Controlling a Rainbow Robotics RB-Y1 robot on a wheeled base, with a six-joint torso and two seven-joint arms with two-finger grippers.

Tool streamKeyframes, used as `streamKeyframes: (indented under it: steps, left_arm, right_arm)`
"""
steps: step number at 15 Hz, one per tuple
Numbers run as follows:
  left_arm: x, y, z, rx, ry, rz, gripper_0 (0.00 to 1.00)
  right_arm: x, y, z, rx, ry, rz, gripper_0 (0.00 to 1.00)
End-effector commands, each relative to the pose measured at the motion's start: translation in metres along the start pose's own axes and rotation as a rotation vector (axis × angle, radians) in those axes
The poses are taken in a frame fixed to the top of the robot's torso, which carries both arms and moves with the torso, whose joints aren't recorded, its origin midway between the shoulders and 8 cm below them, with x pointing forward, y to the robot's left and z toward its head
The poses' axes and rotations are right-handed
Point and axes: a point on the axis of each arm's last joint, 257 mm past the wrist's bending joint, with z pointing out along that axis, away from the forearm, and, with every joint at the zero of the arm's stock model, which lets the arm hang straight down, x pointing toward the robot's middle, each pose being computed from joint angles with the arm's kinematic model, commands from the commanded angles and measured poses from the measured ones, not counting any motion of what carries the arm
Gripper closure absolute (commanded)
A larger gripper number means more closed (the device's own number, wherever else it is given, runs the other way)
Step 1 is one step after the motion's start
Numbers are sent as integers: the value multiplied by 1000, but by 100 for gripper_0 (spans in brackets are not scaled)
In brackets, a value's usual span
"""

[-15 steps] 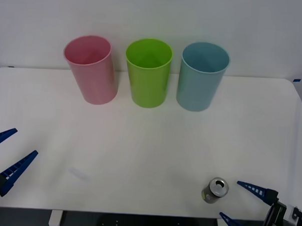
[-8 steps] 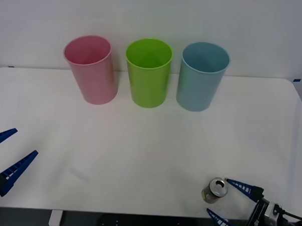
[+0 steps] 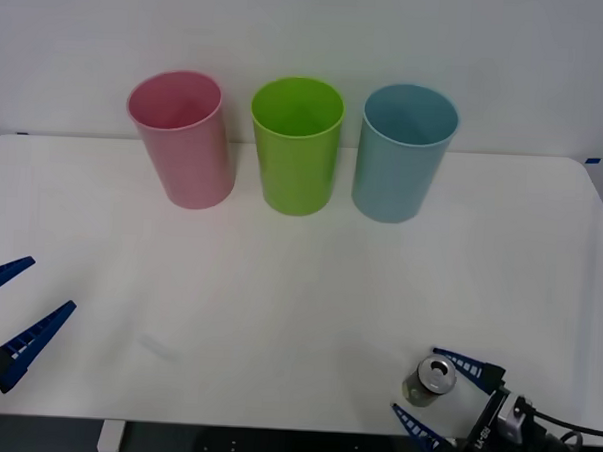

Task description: Grasp the object on the table and drop it into the matching bin: aluminum can to the light blue bin, PET bottle to the pink bin.

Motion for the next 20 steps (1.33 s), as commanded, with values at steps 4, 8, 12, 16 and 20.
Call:
streamKeyframes:
  steps: [4,8,12,16,20]
  left_arm:
    - [0,0,0,0,0,0,0]
    - [0,0,0,0,0,0,0]
    - [0,0,0,0,0,0,0]
    - [0,0,0,0,0,0,0]
    - [0,0,0,0,0,0,0]
  right_arm:
    - [0,-3,-2,7,-1,-9,100]
    - [-2,-4,-1,9,-4,-9,100]
    - [-5,-7,1,13,-15,-3,100]
    - [-21,-20,8,33,-32,-26,100]
    - [-57,-37,26,54,-72,40,100]
